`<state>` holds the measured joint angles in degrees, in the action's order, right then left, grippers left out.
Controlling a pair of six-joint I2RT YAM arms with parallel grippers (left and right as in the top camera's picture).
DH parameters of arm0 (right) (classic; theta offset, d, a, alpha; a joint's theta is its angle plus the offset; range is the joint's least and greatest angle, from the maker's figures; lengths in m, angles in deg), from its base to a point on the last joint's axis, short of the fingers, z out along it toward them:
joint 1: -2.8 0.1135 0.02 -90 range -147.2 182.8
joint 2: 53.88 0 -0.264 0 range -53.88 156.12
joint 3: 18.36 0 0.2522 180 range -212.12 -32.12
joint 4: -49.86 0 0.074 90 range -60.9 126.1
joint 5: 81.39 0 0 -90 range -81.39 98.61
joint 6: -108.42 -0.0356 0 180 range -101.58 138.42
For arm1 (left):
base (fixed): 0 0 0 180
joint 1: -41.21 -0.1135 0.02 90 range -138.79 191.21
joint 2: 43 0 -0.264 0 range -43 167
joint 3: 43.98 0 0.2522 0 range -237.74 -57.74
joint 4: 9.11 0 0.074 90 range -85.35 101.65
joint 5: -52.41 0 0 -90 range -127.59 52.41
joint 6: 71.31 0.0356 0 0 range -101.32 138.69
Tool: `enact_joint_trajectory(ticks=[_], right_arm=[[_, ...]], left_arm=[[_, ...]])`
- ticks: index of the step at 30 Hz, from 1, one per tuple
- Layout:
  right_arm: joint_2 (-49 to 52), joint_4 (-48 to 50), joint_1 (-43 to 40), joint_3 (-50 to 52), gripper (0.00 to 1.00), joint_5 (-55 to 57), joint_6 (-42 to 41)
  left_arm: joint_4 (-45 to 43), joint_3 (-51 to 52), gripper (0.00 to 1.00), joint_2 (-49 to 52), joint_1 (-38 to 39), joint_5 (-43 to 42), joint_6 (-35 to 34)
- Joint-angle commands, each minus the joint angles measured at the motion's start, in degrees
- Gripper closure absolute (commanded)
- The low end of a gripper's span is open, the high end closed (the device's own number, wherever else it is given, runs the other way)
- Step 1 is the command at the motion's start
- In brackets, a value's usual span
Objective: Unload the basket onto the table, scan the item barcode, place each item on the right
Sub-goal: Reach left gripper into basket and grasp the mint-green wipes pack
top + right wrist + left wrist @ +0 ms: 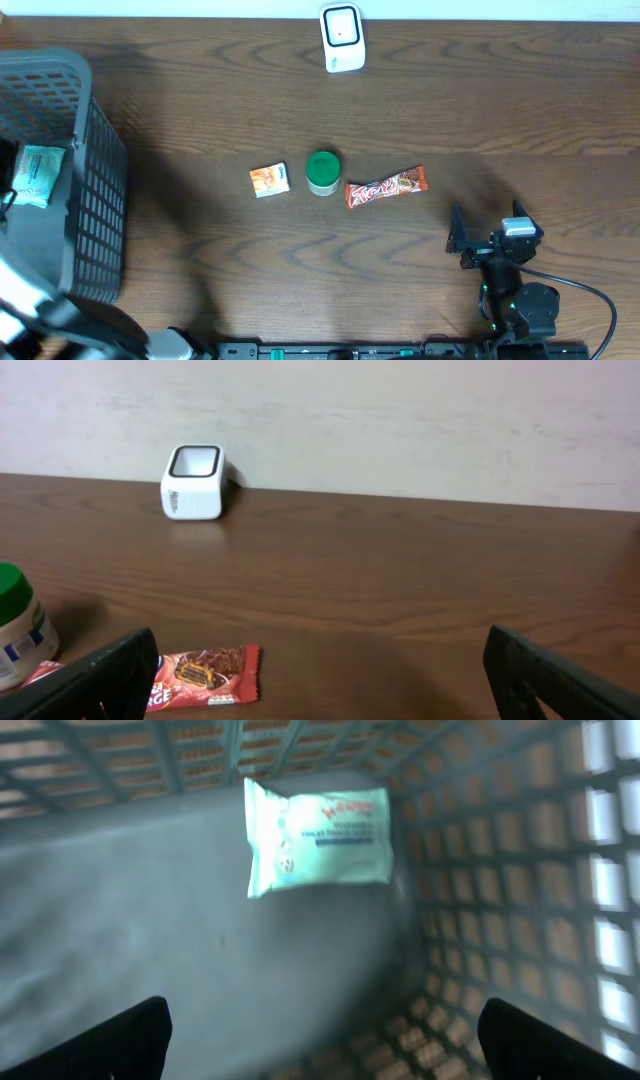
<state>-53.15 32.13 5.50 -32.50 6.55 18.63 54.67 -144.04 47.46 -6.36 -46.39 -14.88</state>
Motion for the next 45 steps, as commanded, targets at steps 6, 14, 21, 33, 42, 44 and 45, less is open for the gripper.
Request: enact_joint_trajectory(ticks=[6, 14, 21, 33, 42, 44, 45], right_arm=[[-0.2, -0.2, 0.9, 0.1, 0.01, 0.1, -0.8], [-0.2, -0.2, 0.9, 0.1, 0.01, 0.1, -0.8], [-0.2, -0.2, 0.9, 0.1, 0.01, 0.1, -0.8], [-0.2, -0.2, 0.9, 0.1, 0.01, 0.1, -0.8], [-0.2, -0.2, 0.9, 0.1, 0.01, 0.1, -0.8], [-0.2, -0.2, 0.9, 0.1, 0.01, 0.1, -0.8], [-0.2, -0.2, 0.9, 0.1, 0.01, 0.1, -0.8]], left_arm=[[-7.8, 0.6, 0.02, 14.1, -0.3, -1.0, -1.0], [-10.3, 0.7, 0.02, 21.7, -0.3, -0.4, -1.1], [-11.1, 1.4, 0.02, 24.5, -0.3, 4.1, -1.5], [-20.2, 7.4, 0.11, 25.8, -0.3, 4.1, -1.5], [-20.3, 8.9, 0.93, 24.7, -0.5, -0.3, 1.6], [-19.1, 8.4, 0.93, 22.1, -0.8, -0.7, 1.8], [-18.3, 8.0, 0.93, 20.1, -1.0, -0.7, 1.8]])
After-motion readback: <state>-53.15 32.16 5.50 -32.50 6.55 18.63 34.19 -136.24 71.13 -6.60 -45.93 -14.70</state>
